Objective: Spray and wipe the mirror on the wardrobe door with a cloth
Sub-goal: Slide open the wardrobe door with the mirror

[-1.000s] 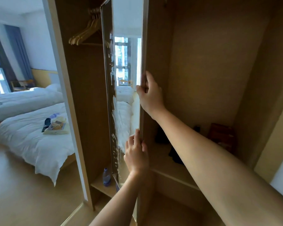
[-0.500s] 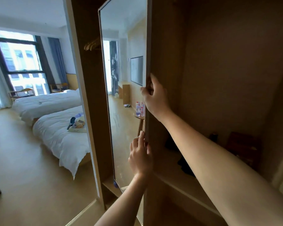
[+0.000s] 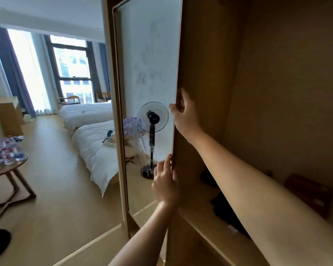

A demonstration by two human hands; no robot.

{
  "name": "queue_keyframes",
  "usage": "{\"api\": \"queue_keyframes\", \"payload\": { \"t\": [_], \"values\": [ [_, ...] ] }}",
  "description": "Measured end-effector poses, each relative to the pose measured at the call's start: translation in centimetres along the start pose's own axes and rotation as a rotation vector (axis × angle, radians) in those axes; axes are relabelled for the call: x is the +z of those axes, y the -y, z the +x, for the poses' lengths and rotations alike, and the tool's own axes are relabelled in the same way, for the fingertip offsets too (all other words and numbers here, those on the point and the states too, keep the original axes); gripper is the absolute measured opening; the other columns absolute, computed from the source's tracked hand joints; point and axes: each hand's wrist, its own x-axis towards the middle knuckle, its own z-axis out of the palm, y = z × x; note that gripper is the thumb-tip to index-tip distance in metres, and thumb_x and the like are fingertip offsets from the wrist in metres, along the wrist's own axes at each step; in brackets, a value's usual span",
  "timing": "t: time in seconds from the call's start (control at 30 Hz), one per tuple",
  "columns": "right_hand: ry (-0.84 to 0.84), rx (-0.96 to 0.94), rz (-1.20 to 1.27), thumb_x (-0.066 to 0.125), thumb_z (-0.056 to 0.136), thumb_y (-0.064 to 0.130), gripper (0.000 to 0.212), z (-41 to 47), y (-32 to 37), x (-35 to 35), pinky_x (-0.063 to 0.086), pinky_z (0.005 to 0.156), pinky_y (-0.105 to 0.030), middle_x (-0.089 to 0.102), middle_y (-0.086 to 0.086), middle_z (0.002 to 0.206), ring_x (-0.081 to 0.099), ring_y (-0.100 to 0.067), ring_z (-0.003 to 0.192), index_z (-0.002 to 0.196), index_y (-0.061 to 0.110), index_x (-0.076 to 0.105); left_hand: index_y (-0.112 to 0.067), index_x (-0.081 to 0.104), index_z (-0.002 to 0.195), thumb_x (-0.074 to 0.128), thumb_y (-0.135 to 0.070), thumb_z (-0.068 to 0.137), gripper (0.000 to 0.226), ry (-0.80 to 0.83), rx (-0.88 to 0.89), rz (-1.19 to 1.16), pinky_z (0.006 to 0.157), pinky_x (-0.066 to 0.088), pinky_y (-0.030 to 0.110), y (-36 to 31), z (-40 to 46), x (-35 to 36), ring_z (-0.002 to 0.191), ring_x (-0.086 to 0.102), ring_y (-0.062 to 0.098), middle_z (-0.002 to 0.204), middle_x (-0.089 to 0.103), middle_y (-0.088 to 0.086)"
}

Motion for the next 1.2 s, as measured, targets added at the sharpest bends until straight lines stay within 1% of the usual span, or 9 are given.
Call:
{"api": "queue_keyframes", "payload": {
  "t": [0.1,0.2,0.4,0.57,0.73,0.93,0.97,1.07,1.2],
  "values": [
    [0.015,0.001,0.007,0.051,0.1,0.014,0.057,0.5,-0.8,-0.3,0.032,0.116,-0.038,0.038,-0.007,0.152,0.036,-0.019,0.14,0.151,0.011,0.026,-0.023,0.051,0.14,0.06,-0.01,0.093,0.05,-0.017,0.0,-0.005,0.082,0.052,0.041,-0.4,0.0,0.8,0.109,0.057,0.023,0.12,0.06,0.002],
    [0.016,0.015,0.019,0.051,0.099,0.017,0.059,0.9,-1.4,-0.4,0.034,0.114,-0.042,0.039,-0.006,0.151,0.037,-0.02,0.139,0.152,0.013,0.026,-0.022,0.052,0.14,0.062,-0.01,0.092,0.05,-0.041,0.007,-0.002,0.079,0.053,0.04,-0.5,0.0,1.3,0.107,0.058,0.023,0.118,0.06,0.004],
    [0.006,-0.001,0.016,0.051,0.099,0.015,0.058,0.9,-1.3,-0.2,0.035,0.114,-0.042,0.04,-0.007,0.151,0.038,-0.02,0.139,0.151,0.011,0.026,-0.026,0.054,0.137,0.063,-0.013,0.092,0.048,-0.051,0.029,-0.023,0.076,0.055,0.038,-0.1,0.2,1.1,0.101,0.062,0.02,0.117,0.061,-0.002],
    [-0.06,0.013,-0.027,0.054,0.097,0.01,0.058,0.4,-0.6,0.3,0.035,0.103,-0.02,0.04,-0.006,0.149,0.04,-0.013,0.133,0.149,0.013,0.027,-0.023,0.057,0.132,0.053,-0.038,0.097,0.039,-0.027,0.148,-0.021,0.072,0.059,0.046,1.2,1.1,-1.1,0.094,0.068,0.019,0.12,0.061,-0.004],
    [-0.155,-0.049,-0.164,0.061,0.092,0.009,0.069,-1.2,0.4,1.1,0.038,0.111,-0.038,0.038,-0.005,0.151,0.041,-0.02,0.136,0.151,0.017,0.025,-0.015,0.054,0.135,0.058,-0.025,0.096,0.04,0.008,0.183,-0.062,0.091,0.055,0.044,3.5,3.9,-5.5,0.113,0.06,0.021,0.131,0.058,0.004],
    [-0.38,-0.245,-0.472,0.062,0.091,0.007,0.064,-4.8,0.6,5.4,0.02,0.108,-0.007,0.033,-0.005,0.155,0.029,-0.02,0.143,0.148,0.019,0.035,-0.015,0.05,0.139,0.064,-0.022,0.093,0.049,0.111,0.234,-0.125,0.102,0.03,0.023,6.1,8.1,-11.2,0.133,0.043,0.018,0.143,0.05,0.002],
    [-0.386,-0.261,-0.511,0.063,0.091,0.008,0.064,-5.3,0.5,6.5,0.027,0.11,-0.011,0.033,-0.005,0.155,0.03,-0.022,0.143,0.147,0.021,0.036,-0.015,0.049,0.14,0.064,-0.022,0.093,0.05,0.145,0.268,-0.129,0.103,0.028,0.023,6.8,8.7,-12.2,0.135,0.041,0.017,0.144,0.049,0.001],
    [-0.354,-0.262,-0.666,0.064,0.09,0.012,0.064,-6.6,0.3,9.9,0.047,0.103,-0.045,0.031,-0.006,0.156,0.033,-0.026,0.142,0.147,0.023,0.036,-0.018,0.046,0.143,0.064,-0.024,0.093,0.054,0.26,0.362,-0.117,0.106,0.027,0.024,9.2,10.3,-15.2,0.138,0.037,0.016,0.146,0.047,-0.001],
    [-0.202,-0.118,-0.85,0.062,0.092,0.018,0.065,-8.5,0.6,13.6,0.031,0.116,-0.043,0.024,-0.006,0.159,0.02,-0.025,0.147,0.149,0.023,0.032,-0.022,0.042,0.145,0.061,-0.029,0.094,0.055,0.366,0.451,-0.088,0.11,0.028,0.031,12.7,12.1,-18.3,0.14,0.034,0.016,0.149,0.043,-0.002]
  ]
}}
